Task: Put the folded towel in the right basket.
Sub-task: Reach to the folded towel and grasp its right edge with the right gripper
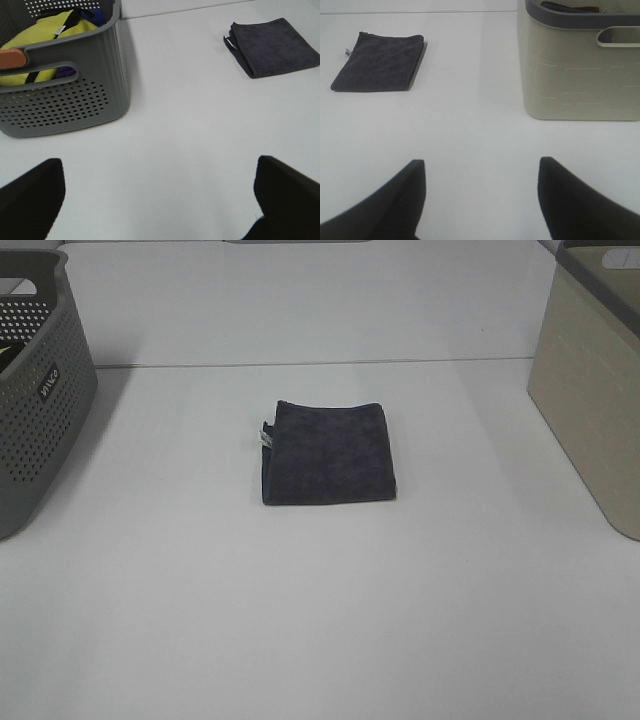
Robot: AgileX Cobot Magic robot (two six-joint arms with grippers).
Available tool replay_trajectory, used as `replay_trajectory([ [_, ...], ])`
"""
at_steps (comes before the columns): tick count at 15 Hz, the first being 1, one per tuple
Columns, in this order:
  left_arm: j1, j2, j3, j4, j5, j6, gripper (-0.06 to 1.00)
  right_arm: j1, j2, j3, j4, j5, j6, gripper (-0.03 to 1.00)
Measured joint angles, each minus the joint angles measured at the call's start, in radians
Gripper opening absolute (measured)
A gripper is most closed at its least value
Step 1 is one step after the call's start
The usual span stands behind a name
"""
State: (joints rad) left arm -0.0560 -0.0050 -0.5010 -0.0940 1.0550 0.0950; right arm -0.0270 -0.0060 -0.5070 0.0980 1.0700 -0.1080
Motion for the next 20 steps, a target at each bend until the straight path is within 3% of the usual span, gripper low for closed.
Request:
replay_trajectory([
  [20,0.000,0.000,0.000,0.000,0.000,0.000,0.98,0.000,0.000,0.000,0.000,0.000,0.000,0.62],
])
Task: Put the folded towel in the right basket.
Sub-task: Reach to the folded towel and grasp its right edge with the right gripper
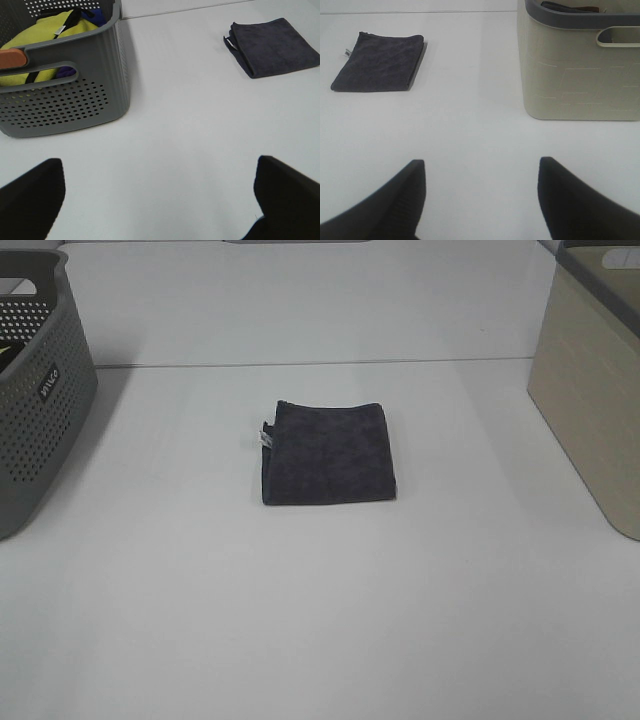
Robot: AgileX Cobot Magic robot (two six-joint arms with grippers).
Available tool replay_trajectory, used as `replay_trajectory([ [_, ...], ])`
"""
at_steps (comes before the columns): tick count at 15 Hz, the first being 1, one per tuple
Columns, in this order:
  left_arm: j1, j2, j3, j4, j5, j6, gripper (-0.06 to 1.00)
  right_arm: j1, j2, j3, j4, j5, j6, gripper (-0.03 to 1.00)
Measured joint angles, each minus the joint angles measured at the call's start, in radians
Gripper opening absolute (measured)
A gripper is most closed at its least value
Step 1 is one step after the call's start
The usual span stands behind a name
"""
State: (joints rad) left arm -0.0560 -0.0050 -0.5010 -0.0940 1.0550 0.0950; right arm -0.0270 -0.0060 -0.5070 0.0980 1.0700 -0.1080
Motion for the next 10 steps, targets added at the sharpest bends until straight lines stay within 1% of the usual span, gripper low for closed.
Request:
replay_trajectory([
  [10,0.000,0.000,0.000,0.000,0.000,0.000,0.98,0.000,0.000,0.000,0.000,0.000,0.000,0.62],
])
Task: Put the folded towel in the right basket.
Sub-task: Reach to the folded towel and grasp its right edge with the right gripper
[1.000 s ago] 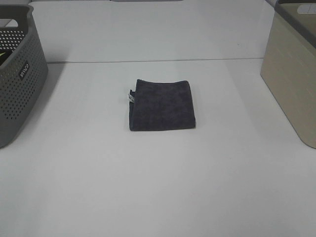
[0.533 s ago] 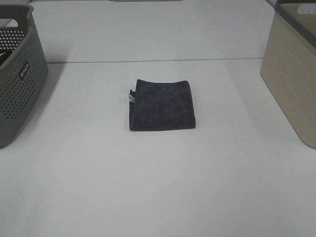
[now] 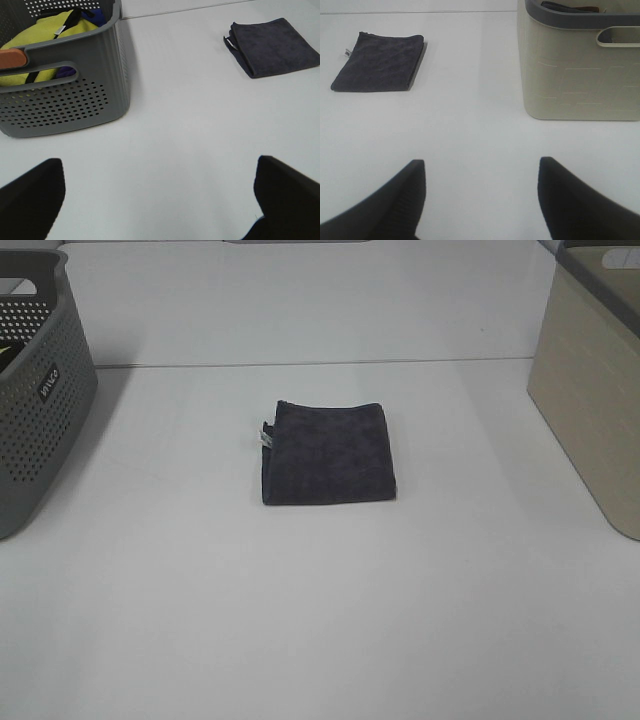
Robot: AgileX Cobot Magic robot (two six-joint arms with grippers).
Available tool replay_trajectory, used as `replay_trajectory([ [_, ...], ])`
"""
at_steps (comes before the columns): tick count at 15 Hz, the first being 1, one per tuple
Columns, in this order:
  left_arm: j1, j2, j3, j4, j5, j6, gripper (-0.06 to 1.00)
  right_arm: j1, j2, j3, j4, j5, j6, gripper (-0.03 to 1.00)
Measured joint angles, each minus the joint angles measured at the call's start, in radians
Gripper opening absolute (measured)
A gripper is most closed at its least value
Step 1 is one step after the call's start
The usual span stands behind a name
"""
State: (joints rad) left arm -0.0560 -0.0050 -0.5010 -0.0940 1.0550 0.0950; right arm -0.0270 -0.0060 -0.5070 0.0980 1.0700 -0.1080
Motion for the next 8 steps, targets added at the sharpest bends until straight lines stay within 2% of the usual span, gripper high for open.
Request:
replay_trajectory([
  [8,0.000,0.000,0.000,0.000,0.000,0.000,0.98,0.000,0.000,0.000,0.000,0.000,0.000,0.62],
])
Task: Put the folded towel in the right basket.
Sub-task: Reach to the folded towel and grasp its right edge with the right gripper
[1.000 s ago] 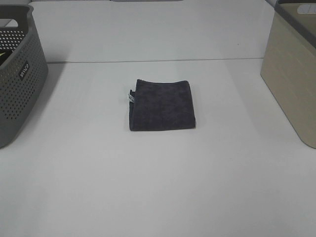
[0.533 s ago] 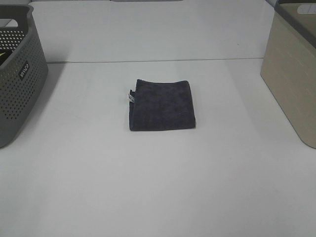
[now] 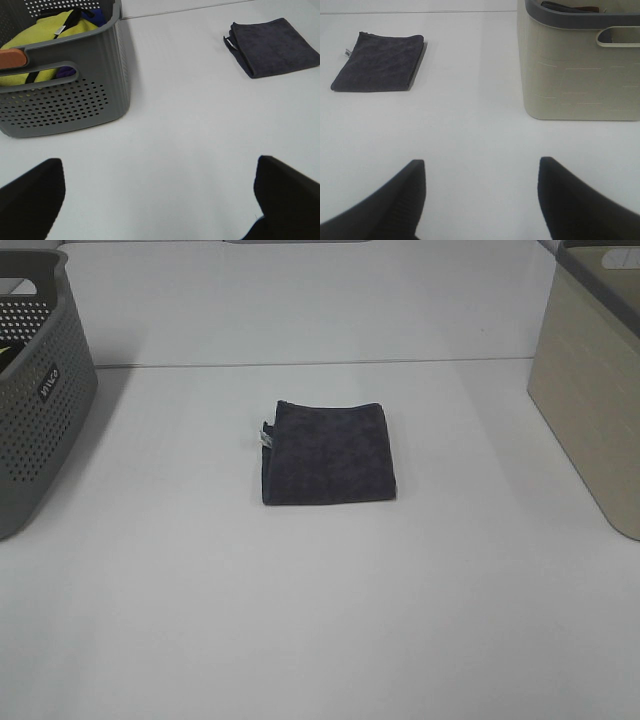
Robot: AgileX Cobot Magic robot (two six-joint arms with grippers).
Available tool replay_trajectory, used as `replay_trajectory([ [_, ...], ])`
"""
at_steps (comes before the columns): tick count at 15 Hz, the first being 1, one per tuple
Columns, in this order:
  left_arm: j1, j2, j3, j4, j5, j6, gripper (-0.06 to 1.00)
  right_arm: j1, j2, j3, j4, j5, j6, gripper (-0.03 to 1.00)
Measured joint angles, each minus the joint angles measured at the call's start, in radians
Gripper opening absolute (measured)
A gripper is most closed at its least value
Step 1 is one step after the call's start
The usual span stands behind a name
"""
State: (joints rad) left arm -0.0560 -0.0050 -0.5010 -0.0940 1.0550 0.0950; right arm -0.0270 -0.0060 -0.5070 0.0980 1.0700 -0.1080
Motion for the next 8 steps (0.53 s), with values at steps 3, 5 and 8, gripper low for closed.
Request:
replay_trajectory([
  [3,0.000,0.000,0.000,0.000,0.000,0.000,0.98,0.000,0.000,0.000,0.000,0.000,0.000,0.62],
  [5,0.000,0.000,0.000,0.000,0.000,0.000,0.98,0.000,0.000,0.000,0.000,0.000,0.000,0.62],
  [8,0.000,0.000,0.000,0.000,0.000,0.000,0.98,0.000,0.000,0.000,0.000,0.000,0.000,0.62],
])
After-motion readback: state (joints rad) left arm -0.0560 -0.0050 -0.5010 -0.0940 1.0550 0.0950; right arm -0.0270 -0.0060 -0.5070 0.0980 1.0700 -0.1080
